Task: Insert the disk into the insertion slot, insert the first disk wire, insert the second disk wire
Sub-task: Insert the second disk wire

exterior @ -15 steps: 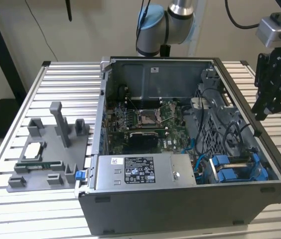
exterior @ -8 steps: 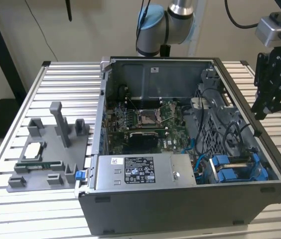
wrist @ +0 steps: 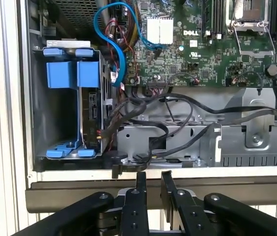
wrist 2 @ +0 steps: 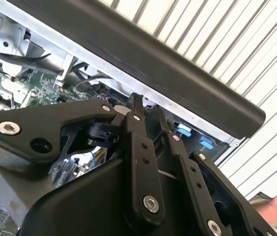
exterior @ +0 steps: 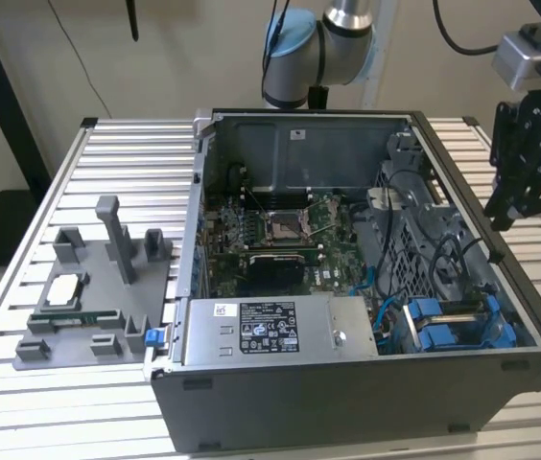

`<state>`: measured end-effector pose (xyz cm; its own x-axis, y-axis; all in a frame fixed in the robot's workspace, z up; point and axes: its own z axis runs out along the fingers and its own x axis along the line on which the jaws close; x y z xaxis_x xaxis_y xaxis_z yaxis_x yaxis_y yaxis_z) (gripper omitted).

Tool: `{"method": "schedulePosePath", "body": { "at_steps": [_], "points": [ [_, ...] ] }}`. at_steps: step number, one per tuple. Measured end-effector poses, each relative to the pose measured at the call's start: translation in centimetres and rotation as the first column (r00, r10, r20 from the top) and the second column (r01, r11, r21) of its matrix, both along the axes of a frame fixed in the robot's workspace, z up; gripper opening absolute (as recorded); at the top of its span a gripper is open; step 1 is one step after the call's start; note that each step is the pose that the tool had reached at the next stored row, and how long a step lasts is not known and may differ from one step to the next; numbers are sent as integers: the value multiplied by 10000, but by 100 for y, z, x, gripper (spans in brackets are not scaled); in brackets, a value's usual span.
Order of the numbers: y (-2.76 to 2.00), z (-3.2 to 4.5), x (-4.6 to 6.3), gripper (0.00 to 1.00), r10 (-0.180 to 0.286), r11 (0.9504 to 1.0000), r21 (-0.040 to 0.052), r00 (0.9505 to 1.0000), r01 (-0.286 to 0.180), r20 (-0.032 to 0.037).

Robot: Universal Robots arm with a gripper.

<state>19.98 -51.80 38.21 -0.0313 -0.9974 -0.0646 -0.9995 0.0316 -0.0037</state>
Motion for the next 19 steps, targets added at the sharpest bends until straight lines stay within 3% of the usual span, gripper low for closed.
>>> {"method": "schedulePosePath", "body": {
  "at_steps": [4, 12, 17, 19],
  "points": [
    [-94, -1, 2, 100, -21, 10000, 9, 10000, 21, -19],
    [-374, 0, 1, 100, -40, 10000, 29, 10000, 40, -32],
    [-389, 0, 1, 100, -39, 10000, 37, 10000, 40, -32],
    [-398, -1, 1, 100, -41, 10000, 38, 10000, 41, -66]
  ]
}}
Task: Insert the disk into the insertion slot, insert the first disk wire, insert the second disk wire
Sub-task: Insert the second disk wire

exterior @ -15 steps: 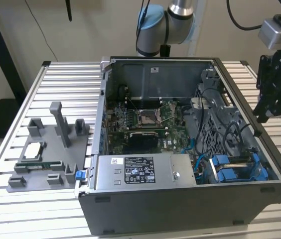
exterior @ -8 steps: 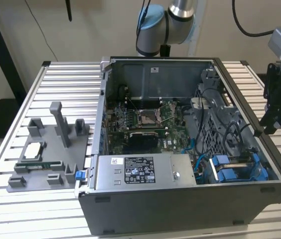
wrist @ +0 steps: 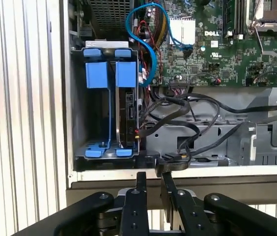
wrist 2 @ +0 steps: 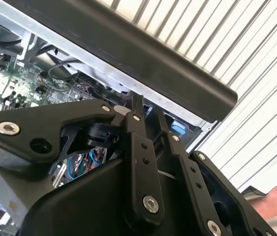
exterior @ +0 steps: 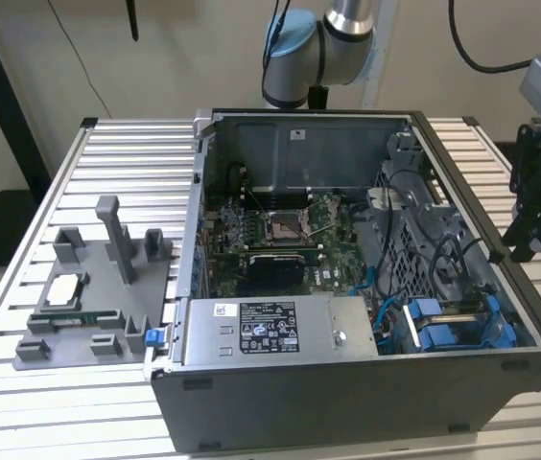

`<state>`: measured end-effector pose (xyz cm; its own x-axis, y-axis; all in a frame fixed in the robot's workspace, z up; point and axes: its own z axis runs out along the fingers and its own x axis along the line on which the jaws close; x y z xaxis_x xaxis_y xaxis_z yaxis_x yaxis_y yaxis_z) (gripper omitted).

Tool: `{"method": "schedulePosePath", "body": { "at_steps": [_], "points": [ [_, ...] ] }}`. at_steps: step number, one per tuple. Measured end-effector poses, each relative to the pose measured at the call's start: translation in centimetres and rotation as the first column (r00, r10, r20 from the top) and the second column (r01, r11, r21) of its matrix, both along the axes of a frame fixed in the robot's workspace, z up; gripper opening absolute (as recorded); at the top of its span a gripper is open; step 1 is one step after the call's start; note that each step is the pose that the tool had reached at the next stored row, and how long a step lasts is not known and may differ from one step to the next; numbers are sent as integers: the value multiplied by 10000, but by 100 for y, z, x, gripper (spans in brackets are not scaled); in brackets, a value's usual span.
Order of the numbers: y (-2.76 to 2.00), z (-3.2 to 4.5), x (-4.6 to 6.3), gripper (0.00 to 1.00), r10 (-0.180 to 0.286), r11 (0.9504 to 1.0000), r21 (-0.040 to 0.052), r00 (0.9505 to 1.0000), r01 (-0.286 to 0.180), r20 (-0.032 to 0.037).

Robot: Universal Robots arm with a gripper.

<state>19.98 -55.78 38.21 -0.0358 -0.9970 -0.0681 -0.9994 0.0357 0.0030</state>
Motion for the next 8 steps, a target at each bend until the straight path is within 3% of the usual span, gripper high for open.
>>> {"method": "schedulePosePath", "body": {
  "at_steps": [4, 8],
  "points": [
    [-2, -16, -2, 100, -3, 10000, -1, 9999, 3, -108],
    [17, -47, -1, 100, -96, 10000, 7, 9998, 97, -163]
  ]
}}
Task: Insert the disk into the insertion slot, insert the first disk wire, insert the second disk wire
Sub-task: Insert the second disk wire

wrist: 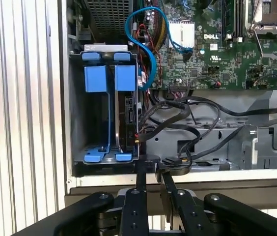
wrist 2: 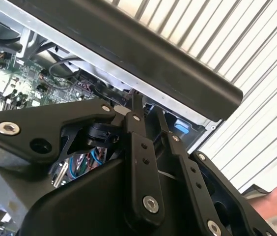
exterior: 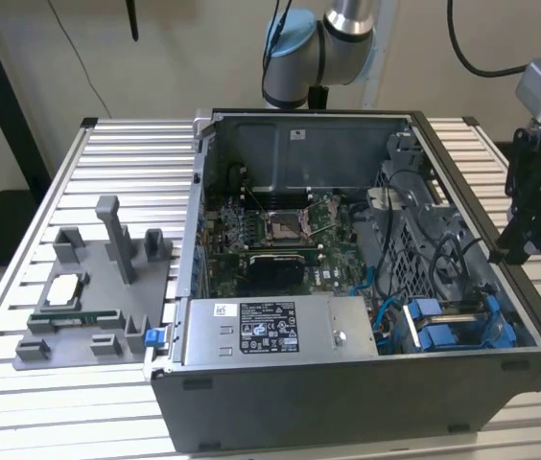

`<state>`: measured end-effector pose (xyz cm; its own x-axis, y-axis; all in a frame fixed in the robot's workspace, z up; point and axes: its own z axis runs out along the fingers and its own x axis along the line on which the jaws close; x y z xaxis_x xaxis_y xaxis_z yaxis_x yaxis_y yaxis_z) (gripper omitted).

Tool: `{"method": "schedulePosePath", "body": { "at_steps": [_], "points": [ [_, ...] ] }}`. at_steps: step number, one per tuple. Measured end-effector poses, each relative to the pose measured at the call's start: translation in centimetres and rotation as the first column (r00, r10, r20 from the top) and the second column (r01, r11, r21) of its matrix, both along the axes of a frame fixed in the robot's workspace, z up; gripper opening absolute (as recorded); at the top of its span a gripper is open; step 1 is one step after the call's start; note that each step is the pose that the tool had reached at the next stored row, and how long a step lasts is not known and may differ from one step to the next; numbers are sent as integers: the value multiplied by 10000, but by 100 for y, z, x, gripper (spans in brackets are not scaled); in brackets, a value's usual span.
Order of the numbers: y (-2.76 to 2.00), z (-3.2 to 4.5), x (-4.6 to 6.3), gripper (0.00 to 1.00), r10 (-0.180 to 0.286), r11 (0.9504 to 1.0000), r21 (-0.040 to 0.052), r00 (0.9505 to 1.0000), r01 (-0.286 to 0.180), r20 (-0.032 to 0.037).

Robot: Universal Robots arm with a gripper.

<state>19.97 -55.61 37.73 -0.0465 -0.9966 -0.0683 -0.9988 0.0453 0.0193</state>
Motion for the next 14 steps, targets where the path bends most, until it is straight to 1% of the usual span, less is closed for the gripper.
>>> {"method": "schedulePosePath", "body": {
  "at_steps": [3, 8, 11, 12, 14],
  "points": [
    [19, -20, 0, 100, -69, 10000, 16, 10000, 69, -33],
    [53, -50, 0, 100, -153, 9999, 72, 9999, 153, -69],
    [71, -66, -1, 100, -202, 9997, 100, 9997, 203, -109],
    [73, -69, -2, 100, -214, 9997, 110, 9997, 215, -139],
    [74, -71, -2, 100, -232, 9996, 127, 9994, 236, -251]
  ]
}}
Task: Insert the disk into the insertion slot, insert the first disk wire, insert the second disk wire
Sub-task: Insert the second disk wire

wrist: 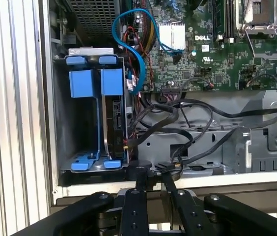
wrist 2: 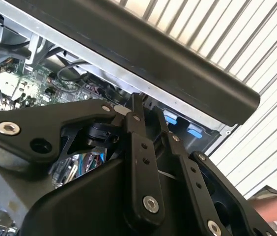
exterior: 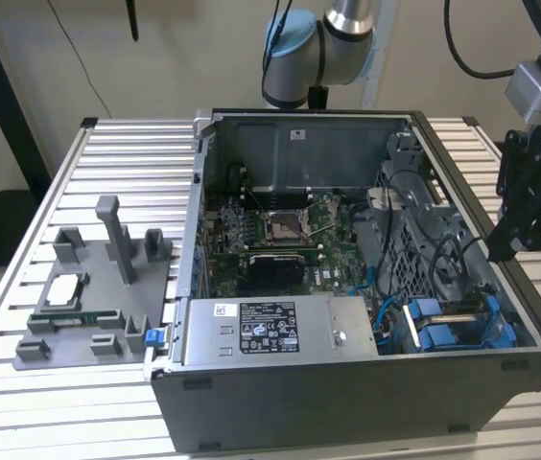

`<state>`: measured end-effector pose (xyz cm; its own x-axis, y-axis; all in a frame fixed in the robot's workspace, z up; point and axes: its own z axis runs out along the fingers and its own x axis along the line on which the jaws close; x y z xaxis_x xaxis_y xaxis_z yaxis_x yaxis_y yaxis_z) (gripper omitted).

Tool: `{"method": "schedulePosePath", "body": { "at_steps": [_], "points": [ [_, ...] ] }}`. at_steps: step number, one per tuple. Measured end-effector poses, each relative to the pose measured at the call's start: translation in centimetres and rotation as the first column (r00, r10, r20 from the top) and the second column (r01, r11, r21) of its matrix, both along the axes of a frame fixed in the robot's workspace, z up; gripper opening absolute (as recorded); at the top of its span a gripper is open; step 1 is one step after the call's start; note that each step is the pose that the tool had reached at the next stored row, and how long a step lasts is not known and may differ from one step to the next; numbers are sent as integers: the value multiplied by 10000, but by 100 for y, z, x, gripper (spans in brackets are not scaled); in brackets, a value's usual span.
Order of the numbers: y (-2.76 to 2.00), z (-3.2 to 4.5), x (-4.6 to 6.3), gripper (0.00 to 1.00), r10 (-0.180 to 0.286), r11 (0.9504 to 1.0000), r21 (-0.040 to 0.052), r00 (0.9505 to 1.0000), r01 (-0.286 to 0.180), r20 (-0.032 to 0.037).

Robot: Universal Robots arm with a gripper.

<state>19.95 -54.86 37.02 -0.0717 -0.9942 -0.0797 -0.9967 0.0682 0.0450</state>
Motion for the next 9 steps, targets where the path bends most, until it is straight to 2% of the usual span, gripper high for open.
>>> {"method": "schedulePosePath", "body": {
  "at_steps": [1, 5, 9],
  "points": [
    [1, -2, -1, 0, -9, 10000, 12, 10000, 9, -54],
    [1, -15, -1, 0, -39, 10000, 45, 9998, 40, -199],
    [2, -10, -4, 0, -54, 10000, 47, 9997, 55, -218]
  ]
}}
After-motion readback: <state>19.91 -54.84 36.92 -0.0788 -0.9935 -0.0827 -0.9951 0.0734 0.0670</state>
